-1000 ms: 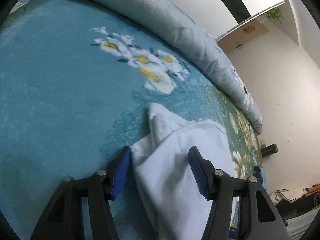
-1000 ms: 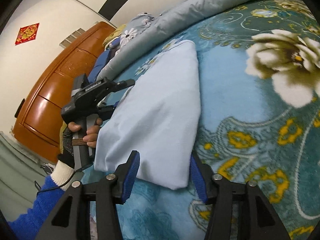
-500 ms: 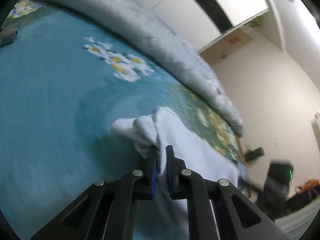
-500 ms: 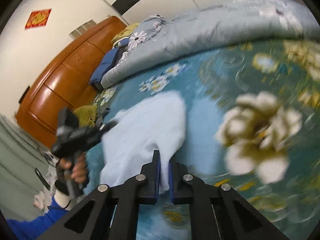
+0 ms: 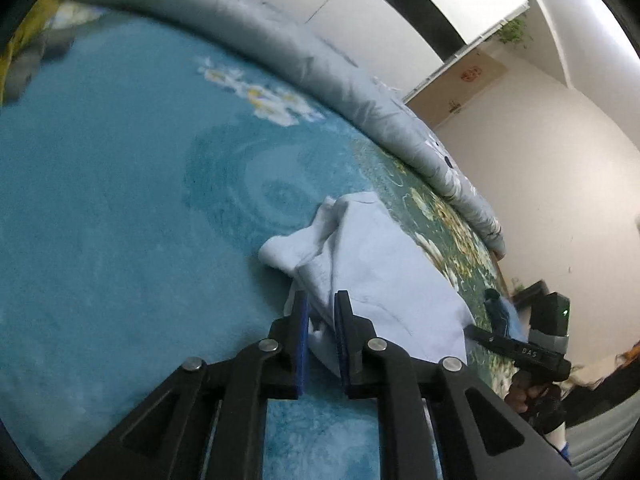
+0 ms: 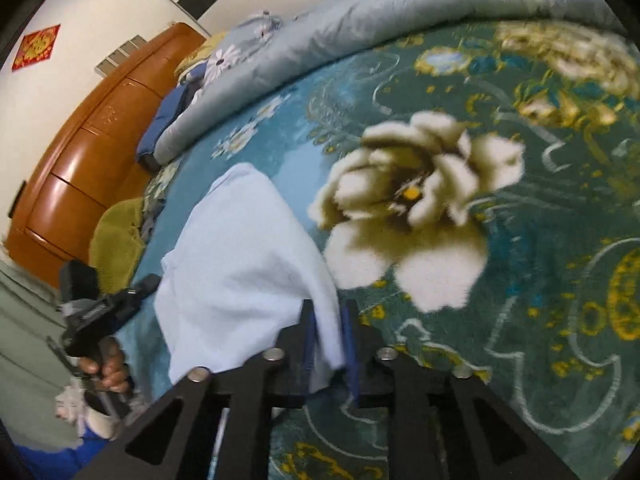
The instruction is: Fold clothes
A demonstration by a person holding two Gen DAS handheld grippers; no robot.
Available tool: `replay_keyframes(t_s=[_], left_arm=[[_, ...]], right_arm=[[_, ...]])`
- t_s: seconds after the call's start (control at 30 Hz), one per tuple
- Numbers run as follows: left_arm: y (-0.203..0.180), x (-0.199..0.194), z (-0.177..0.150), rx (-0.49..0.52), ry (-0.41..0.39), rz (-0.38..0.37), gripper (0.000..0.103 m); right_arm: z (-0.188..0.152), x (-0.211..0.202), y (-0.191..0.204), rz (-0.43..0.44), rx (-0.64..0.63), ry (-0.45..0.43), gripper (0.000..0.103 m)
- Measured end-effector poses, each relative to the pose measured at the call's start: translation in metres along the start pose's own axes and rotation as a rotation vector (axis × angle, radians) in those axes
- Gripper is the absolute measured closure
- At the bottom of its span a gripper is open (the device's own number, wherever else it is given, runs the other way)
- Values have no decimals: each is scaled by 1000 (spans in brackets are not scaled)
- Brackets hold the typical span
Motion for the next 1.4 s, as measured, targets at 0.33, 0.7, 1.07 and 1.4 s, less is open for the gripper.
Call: replay_keyframes(t_s=[0.33,0.7,1.07,1.4], left_arm=[[-17,15,-19,22,43,-44,89],[-24,10,-8,34,51,-69,101],[-45,-21,63,130,-108,-92,101],[-12,3,0,72,40,-77,72]], right_arm=[[-55,-13,21,93,228,-53,65],[-75,-10,55,189,294,-42,95],[-55,-35,92,200,163,-104,96],[-81,-14,61,146,244,-45,96]])
Point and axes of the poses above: each gripper's, at about its wrist camera, not at the fingertips, and x roughly the way its jaws point, y to its left, z to its top, the point moved 10 cm from there along x, roughly the way its jaws point, and after that the axes turned 9 degrees about -y, right-handed, at the moved point
